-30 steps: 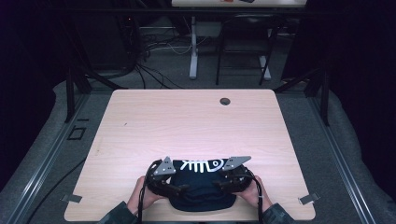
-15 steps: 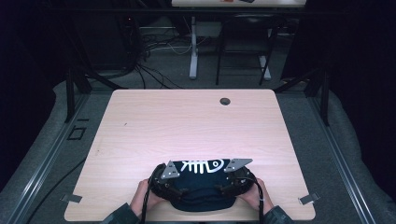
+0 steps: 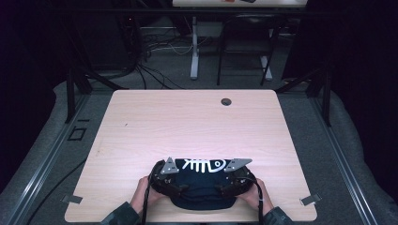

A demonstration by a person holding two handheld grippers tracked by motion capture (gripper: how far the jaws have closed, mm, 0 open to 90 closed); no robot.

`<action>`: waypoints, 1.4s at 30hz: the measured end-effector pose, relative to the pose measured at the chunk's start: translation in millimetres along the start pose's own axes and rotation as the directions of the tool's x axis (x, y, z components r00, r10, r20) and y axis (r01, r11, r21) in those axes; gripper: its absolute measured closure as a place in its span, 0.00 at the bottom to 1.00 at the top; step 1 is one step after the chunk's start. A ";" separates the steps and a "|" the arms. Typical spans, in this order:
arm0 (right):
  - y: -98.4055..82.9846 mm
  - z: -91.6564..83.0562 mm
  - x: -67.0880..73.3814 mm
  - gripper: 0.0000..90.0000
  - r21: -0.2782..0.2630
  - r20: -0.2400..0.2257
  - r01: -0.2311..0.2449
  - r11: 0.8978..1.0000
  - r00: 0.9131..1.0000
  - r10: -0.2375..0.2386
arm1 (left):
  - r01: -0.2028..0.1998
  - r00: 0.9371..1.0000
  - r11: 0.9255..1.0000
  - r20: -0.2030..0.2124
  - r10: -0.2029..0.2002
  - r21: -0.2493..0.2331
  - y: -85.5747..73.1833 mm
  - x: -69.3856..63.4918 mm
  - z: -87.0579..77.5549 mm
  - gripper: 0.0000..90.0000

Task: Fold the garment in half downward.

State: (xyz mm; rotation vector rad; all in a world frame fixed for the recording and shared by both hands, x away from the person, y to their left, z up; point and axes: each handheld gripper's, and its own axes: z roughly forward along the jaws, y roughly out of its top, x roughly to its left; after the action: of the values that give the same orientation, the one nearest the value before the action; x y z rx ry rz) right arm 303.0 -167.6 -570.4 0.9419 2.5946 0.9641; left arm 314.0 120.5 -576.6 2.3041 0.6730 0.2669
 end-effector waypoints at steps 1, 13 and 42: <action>0.0 0.3 -0.5 0.19 -0.001 0.000 -0.002 1.000 1.000 0.002 | 0.001 1.000 1.000 -0.001 -0.001 -0.001 0.1 0.8 0.2 0.17; 7.6 6.8 -11.8 0.19 0.002 0.017 -0.018 1.000 1.000 0.018 | 0.031 0.999 1.000 -0.010 -0.031 -0.007 5.8 16.1 7.1 0.17; 33.8 28.0 -55.6 0.15 -0.046 0.050 -0.090 0.995 0.994 0.092 | 0.100 0.993 0.994 -0.057 -0.102 -0.052 30.4 61.1 24.0 0.09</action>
State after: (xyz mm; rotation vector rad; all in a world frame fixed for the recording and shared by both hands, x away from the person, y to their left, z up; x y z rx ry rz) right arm 373.8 -169.1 -570.8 1.0681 2.4965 1.0006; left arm 386.2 120.8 -573.1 2.2156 0.8017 0.3017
